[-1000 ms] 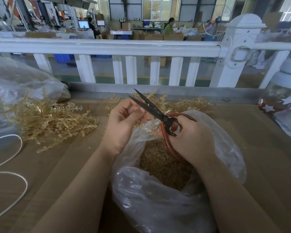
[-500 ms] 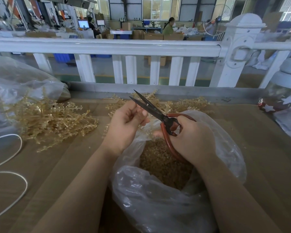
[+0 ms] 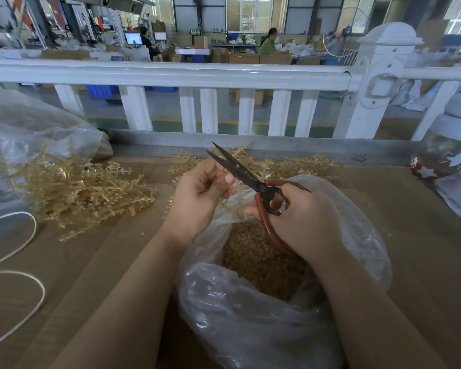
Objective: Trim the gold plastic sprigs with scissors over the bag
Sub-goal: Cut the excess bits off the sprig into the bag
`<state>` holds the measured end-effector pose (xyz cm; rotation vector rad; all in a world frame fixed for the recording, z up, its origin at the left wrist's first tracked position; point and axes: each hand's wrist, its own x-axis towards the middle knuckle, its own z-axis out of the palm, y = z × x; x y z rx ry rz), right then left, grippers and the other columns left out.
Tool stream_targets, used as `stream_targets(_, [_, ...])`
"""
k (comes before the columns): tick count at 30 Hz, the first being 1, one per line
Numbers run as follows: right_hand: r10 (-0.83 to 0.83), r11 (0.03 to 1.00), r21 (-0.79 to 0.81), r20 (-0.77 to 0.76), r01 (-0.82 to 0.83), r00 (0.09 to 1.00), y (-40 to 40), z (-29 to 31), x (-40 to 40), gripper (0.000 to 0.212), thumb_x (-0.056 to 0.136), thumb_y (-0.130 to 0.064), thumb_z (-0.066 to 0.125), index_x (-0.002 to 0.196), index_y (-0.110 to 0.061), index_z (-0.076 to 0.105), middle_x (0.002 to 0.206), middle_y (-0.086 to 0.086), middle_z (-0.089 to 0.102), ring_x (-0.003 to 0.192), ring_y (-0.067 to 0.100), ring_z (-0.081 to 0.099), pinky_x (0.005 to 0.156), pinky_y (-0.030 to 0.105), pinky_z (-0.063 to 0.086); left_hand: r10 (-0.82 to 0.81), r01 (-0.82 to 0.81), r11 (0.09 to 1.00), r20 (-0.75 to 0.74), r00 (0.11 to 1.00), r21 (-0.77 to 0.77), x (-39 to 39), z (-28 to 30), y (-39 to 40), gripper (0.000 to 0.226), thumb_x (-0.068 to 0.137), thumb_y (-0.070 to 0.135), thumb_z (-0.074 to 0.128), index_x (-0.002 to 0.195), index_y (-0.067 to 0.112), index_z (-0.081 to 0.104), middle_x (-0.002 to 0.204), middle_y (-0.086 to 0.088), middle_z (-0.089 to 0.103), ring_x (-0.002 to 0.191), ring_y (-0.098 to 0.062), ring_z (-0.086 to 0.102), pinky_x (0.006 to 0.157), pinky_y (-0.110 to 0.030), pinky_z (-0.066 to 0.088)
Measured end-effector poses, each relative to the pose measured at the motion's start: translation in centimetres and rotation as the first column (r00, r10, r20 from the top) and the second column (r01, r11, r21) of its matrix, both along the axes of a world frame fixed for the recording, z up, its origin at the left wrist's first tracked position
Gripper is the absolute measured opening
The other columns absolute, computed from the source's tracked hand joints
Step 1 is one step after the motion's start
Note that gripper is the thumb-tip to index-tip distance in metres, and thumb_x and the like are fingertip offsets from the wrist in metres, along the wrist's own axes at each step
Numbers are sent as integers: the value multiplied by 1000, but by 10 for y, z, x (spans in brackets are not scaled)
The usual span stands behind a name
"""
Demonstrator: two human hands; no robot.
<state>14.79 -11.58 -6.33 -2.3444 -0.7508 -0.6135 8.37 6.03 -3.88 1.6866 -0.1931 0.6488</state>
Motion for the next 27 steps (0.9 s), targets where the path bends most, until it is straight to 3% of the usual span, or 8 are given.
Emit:
stream_targets(3, [33,998,50,-54,-31,998,2,0,-1,64,70,-90,48,82,-30,68,71,-15,67,64,3,61,60,17,51,3,-3,1000,-32,999,-2,2,-3,3,21,98,-5,51,87,12,59,73,-4,57,69,-13,55,66,-25,49])
stream_targets(6, [107,981,186,-258,-59,960,5,3,-4,64,61,-92,54,81,-33,70,71,-19,67,66,-2,63,61,16,50,23,-22,1000,-80,997,10,5,-8,3,21,98,-2,54,86,14,61,70,0,61,66,-12,57,64,-26,48])
stream_targets(9, [189,957,279,-407,-76,894,8,5,-3,38,69,-68,72,79,-31,72,74,-17,72,67,2,68,60,21,56,-9,5,999,-92,996,-34,6,-9,2,20,98,-2,53,88,13,63,68,4,63,65,-8,58,63,-22,48])
stream_targets(12, [316,902,421,-501,-92,806,8,8,-4,15,78,-41,82,82,-30,72,74,-19,73,67,-1,69,54,10,50,-57,50,996,-85,995,-77,6,-7,1,14,98,-2,53,93,7,64,68,0,62,62,-7,57,61,-20,48])
stream_targets(15, [343,882,465,-521,-78,782,8,11,-3,13,79,-35,81,82,-24,75,73,-14,73,67,0,69,57,9,50,-85,77,992,-71,994,-104,7,-6,-1,11,98,-1,53,95,4,63,69,-3,61,61,-8,56,60,-20,48])
stream_targets(19, [342,858,514,-548,-16,763,7,15,-5,19,85,-31,76,79,-13,72,56,-4,65,50,9,59,58,21,52,-149,132,974,-81,985,-186,7,-6,0,10,95,9,59,100,2,63,73,-4,65,63,-12,57,63,-23,49])
stream_targets(25, [487,695,714,-388,-78,782,-2,21,-8,32,94,-20,69,64,-11,64,53,0,60,42,2,51,47,9,41,-391,209,804,-231,891,-556,5,-1,-1,89,52,49,94,120,4,58,97,-12,73,75,-21,70,66,-29,60])
stream_targets(27, [510,646,759,-351,-80,785,-3,20,-7,34,95,-21,69,61,-18,66,55,0,60,43,3,50,48,9,41,-436,230,804,-280,855,-548,4,-2,-3,81,50,48,94,111,5,62,96,-11,74,74,-18,71,63,-25,58])
